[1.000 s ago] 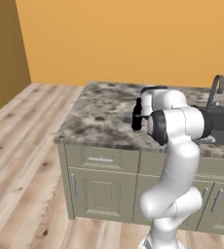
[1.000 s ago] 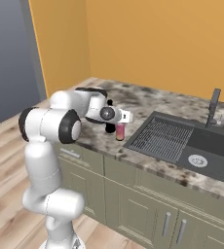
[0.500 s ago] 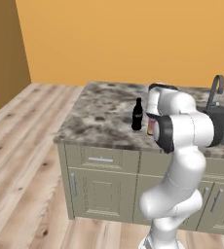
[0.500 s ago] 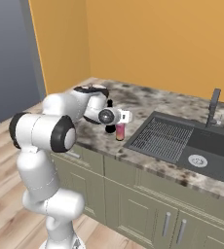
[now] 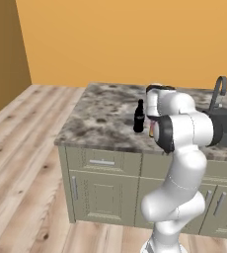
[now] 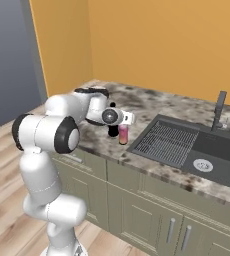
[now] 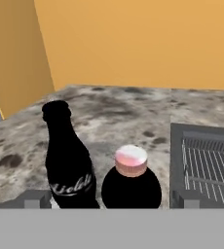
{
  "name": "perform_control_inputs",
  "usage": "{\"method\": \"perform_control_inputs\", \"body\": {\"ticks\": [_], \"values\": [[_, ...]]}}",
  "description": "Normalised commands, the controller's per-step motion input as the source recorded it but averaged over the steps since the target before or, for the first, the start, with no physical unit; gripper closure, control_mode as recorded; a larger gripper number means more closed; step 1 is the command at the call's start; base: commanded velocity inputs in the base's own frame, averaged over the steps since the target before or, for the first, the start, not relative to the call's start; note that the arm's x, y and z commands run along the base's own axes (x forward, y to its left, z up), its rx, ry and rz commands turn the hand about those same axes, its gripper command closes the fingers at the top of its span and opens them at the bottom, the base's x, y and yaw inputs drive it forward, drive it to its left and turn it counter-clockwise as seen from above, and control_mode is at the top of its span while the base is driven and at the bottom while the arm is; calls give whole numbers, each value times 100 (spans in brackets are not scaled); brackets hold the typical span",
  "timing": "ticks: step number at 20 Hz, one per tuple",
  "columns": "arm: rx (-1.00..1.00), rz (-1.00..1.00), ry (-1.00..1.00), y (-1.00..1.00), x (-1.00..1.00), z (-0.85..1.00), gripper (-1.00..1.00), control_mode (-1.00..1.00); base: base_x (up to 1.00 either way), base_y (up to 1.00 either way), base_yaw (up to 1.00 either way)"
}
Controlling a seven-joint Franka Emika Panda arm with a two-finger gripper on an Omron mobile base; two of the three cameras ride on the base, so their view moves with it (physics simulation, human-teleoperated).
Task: Place the large bottle from the dining counter next to the other large bottle outside the sink, and place the small bottle from the dining counter next to the other small bottle inside the sink.
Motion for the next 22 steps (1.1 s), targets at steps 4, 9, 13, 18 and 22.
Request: {"method": "perform_control_inputs", "body": {"ticks": [4, 9, 13, 18, 22], "values": [[9, 0, 26, 5, 0, 7, -100, -100, 0, 0, 0], [7, 0, 13, 0, 0, 72, -100, -100, 0, 0, 0], [7, 0, 7, 0, 0, 91, -100, -100, 0, 0, 0], [5, 0, 10, 0, 0, 66, -100, -100, 0, 0, 0], [0, 0, 18, 5, 0, 26, -100, -100, 0, 0, 0]]}}
